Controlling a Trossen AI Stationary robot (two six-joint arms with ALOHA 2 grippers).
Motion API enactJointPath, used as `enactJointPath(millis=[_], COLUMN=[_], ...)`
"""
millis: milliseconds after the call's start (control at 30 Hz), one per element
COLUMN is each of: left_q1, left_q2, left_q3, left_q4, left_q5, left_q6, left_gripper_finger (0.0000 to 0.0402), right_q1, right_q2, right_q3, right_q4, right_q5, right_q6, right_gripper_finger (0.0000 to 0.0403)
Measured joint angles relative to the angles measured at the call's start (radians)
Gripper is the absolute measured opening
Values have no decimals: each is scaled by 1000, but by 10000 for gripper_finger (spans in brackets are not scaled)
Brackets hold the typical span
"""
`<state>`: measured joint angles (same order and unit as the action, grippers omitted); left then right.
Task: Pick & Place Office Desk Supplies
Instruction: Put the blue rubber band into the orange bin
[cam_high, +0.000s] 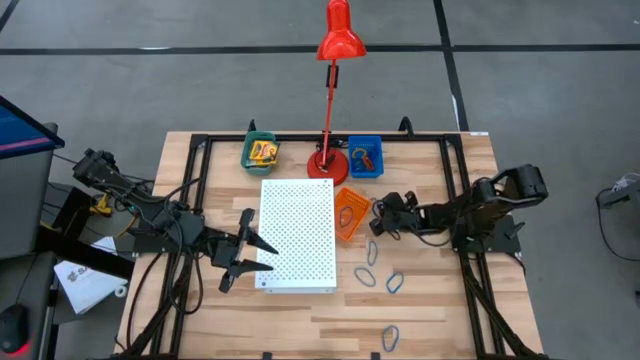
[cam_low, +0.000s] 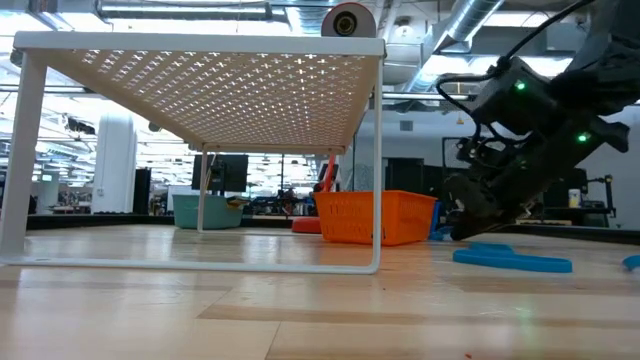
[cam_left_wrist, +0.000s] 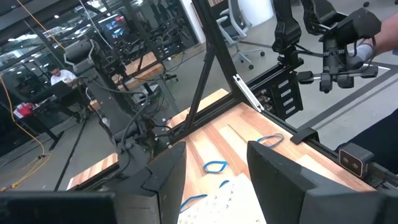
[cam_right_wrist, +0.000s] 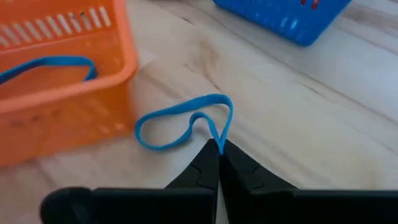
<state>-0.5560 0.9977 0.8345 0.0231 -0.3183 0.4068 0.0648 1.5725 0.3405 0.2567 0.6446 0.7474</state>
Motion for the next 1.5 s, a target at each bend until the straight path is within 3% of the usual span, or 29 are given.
enactJointPath(millis=[233, 600, 800, 1067, 1367, 1500], left_q1=[0, 0, 0, 0, 0, 0], left_q2=[0, 0, 0, 0, 0, 0], left_q3=[0, 0, 0, 0, 0, 0], left_q4=[-5, -7, -7, -7, -7, -7], left_q5=[-1, -4, -3, 1, 1, 0], left_q6=[0, 0, 0, 0, 0, 0], left_gripper_finger=[163, 163, 163, 163, 163, 163], right_q1=[73, 225, 283, 250, 117, 82], right_q2=[-104, -381, -448, -372, -181, -99], right_q3=[-4, -1, 41, 167, 256, 280], right_q4=[-93, -233, -267, -265, -265, -263], right_q5=[8, 164, 218, 210, 68, 53], right_q6=[45, 121, 96, -31, -114, -120], right_gripper_finger=[1, 0, 0, 0, 0, 0])
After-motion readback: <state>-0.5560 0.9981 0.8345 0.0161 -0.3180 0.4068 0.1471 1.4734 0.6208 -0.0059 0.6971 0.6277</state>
